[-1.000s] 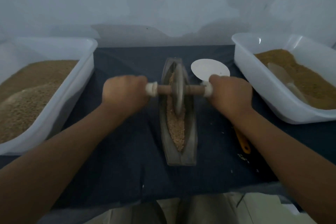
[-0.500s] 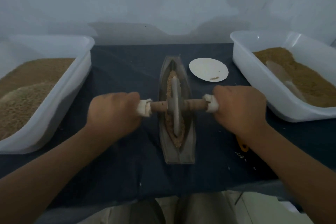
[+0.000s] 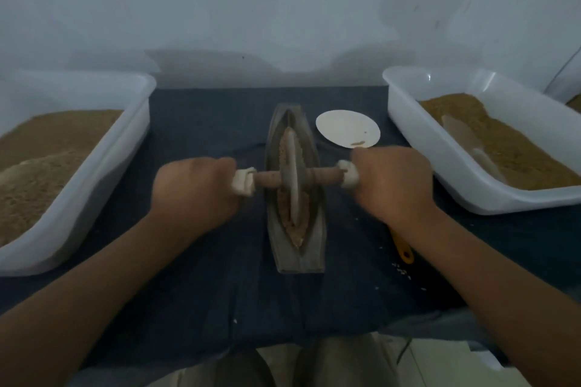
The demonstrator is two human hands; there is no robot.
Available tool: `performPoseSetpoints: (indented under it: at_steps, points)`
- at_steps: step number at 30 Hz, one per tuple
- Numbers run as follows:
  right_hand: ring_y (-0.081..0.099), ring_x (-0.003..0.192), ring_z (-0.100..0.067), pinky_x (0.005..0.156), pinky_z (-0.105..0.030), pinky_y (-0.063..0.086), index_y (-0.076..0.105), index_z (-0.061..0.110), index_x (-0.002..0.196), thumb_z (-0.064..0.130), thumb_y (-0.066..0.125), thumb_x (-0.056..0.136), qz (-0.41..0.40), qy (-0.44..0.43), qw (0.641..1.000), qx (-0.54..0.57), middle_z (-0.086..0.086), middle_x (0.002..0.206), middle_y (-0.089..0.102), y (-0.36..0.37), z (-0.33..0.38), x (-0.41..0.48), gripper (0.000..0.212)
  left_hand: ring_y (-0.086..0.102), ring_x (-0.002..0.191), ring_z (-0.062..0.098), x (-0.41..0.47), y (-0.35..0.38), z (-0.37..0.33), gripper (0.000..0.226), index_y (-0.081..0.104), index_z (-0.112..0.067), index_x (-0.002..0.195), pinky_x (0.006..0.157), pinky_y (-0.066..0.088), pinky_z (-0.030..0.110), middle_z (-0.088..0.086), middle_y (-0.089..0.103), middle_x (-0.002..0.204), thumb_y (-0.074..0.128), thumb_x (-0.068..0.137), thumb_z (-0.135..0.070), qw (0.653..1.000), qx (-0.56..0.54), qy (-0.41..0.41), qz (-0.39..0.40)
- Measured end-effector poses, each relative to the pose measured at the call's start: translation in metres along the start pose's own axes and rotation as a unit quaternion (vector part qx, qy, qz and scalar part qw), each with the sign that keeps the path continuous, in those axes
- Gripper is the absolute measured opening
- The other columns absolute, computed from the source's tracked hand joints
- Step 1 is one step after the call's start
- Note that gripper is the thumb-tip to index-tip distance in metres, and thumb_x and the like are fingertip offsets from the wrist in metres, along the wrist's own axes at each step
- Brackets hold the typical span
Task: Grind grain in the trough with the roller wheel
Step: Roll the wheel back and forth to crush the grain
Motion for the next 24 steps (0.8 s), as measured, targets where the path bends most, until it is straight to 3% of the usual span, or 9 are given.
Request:
performPoseSetpoints:
  at_steps: [3, 5, 8, 11, 14, 17, 20, 22, 24]
  points:
    - [0.047, 0.046, -0.017, 0.045, -0.038, 0.048, 0.041, 0.032, 0.065, 0.050, 0.038, 0.074, 0.007, -0.004, 0.998, 0.056, 0.012, 0.054, 0.039, 0.002, -0.002, -0.028, 0.020, 0.040, 0.040, 0.023, -0.015, -0.006, -0.005, 0.046, 0.038, -0.025, 0.064, 0.049, 0.025, 0.023, -0.008, 0.039, 0.053, 0.077, 0.080, -0.044, 1.000, -0.003, 0.029, -0.010]
    - [0.045, 0.046, -0.017, 0.045, -0.034, 0.044, 0.040, 0.032, 0.065, 0.050, 0.044, 0.079, 0.002, 0.008, 1.000, 0.029, 0.012, 0.054, 0.037, 0.011, -0.005, -0.017, 0.023, 0.047, 0.042, 0.025, -0.001, 0.001, -0.005, 0.044, 0.041, -0.025, 0.064, 0.049, 0.031, 0.025, -0.002, 0.048, 0.054, 0.079, 0.081, -0.039, 1.000, -0.010, 0.015, -0.002]
    - [0.048, 0.050, -0.019, 0.049, -0.030, 0.036, 0.047, 0.027, 0.069, 0.044, 0.054, 0.096, 0.009, 0.041, 0.999, -0.003, 0.008, 0.057, 0.044, 0.034, -0.010, 0.028, 0.033, 0.059, 0.057, 0.030, 0.044, 0.015, -0.002, 0.030, 0.049, -0.024, 0.070, 0.056, 0.039, 0.032, 0.001, 0.060, 0.067, 0.054, 0.092, -0.044, 0.999, -0.001, -0.043, 0.022]
    - [0.057, 0.061, -0.023, 0.055, -0.033, 0.046, 0.054, 0.024, 0.075, 0.045, 0.051, 0.102, 0.048, 0.073, 0.996, -0.013, 0.004, 0.067, 0.058, 0.047, -0.017, 0.063, 0.034, 0.066, 0.070, 0.033, 0.077, 0.018, -0.006, 0.034, 0.054, -0.022, 0.075, 0.061, 0.043, 0.033, 0.003, 0.066, 0.078, 0.042, 0.094, -0.047, 0.997, 0.023, -0.065, 0.037]
    - [0.049, 0.051, -0.018, 0.049, -0.029, 0.037, 0.049, 0.025, 0.069, 0.045, 0.049, 0.098, 0.022, 0.058, 0.998, -0.027, 0.006, 0.059, 0.052, 0.038, -0.016, 0.052, 0.035, 0.061, 0.063, 0.030, 0.061, 0.016, -0.005, 0.033, 0.048, -0.023, 0.072, 0.058, 0.041, 0.032, 0.002, 0.065, 0.074, 0.050, 0.096, -0.046, 0.997, 0.009, -0.062, 0.047]
    - [0.032, 0.041, -0.011, 0.042, -0.025, 0.030, 0.030, 0.032, 0.062, 0.051, 0.041, 0.087, -0.032, -0.001, 0.999, -0.013, 0.012, 0.050, 0.030, 0.013, -0.005, 0.009, 0.033, 0.050, 0.046, 0.026, 0.011, 0.002, -0.003, 0.038, 0.047, -0.024, 0.067, 0.049, 0.032, 0.027, -0.002, 0.055, 0.058, 0.061, 0.093, -0.047, 1.000, -0.005, 0.004, -0.016]
    - [0.032, 0.042, -0.012, 0.042, -0.029, 0.035, 0.013, 0.038, 0.068, 0.051, 0.038, 0.076, -0.031, -0.057, 0.998, 0.025, 0.016, 0.054, 0.022, 0.006, -0.005, -0.018, 0.030, 0.036, 0.041, 0.019, -0.019, -0.004, -0.002, 0.048, 0.037, -0.028, 0.066, 0.049, 0.019, 0.021, -0.011, 0.038, 0.055, 0.079, 0.083, -0.044, 0.998, -0.024, 0.042, -0.035]
    - [0.036, 0.041, -0.015, 0.042, -0.031, 0.039, 0.016, 0.036, 0.066, 0.050, 0.038, 0.077, -0.031, -0.069, 0.997, 0.017, 0.013, 0.053, 0.028, 0.010, -0.005, -0.011, 0.028, 0.036, 0.040, 0.019, -0.015, 0.002, -0.001, 0.047, 0.034, -0.030, 0.067, 0.050, 0.016, 0.020, -0.010, 0.038, 0.054, 0.072, 0.089, -0.047, 0.998, -0.035, 0.027, -0.043]
    - [0.037, 0.041, -0.016, 0.042, -0.030, 0.040, 0.029, 0.032, 0.063, 0.046, 0.042, 0.084, -0.041, -0.046, 0.998, -0.004, 0.011, 0.052, 0.031, 0.018, -0.006, 0.011, 0.028, 0.043, 0.041, 0.024, 0.007, 0.014, 0.001, 0.043, 0.033, -0.028, 0.065, 0.050, 0.025, 0.023, -0.005, 0.046, 0.053, 0.054, 0.093, -0.052, 0.998, -0.034, 0.006, -0.049]
Point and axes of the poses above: each hand's wrist, its own x-axis towards the middle knuckle, its own y-axis out of the palm, z = x × y, the point moved 5 cm from there along x, towards the middle knuckle
